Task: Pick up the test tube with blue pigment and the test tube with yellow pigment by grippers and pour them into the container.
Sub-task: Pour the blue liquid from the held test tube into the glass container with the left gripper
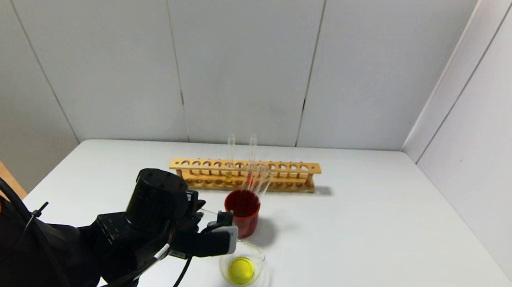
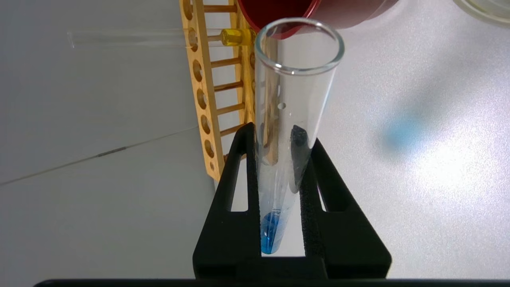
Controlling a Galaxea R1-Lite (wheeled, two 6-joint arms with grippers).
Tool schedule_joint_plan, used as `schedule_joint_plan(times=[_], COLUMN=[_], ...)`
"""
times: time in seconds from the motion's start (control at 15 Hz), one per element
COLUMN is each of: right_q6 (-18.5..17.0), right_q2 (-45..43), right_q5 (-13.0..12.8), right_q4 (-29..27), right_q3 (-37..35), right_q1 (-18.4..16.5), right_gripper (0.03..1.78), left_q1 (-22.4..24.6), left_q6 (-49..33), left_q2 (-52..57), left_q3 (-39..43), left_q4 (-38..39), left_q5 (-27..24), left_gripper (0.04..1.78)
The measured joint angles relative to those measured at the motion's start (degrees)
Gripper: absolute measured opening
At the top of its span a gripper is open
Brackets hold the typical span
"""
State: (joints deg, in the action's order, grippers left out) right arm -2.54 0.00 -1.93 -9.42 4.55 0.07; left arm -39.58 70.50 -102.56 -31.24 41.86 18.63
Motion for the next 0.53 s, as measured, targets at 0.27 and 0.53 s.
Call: schedule_joint_plan(times=[0.27,0.53], right_q6=[0.0,0.0], right_q2=[0.0,0.0], right_q5=[0.0,0.0], right_q4=[0.0,0.0], right_q3=[0.0,0.0], right_q1=[-0.02,0.0], right_gripper=[1.75,1.75], left_q1=[-2.69,-3.22], left_q6=[1.72,4.12], left_q2=[-0.77,-2.18], left_q3=[0.18,-0.41], left_q4=[-1.43,-1.55], left_q5=[4.46,6.31], left_gripper=[0.33,0.33])
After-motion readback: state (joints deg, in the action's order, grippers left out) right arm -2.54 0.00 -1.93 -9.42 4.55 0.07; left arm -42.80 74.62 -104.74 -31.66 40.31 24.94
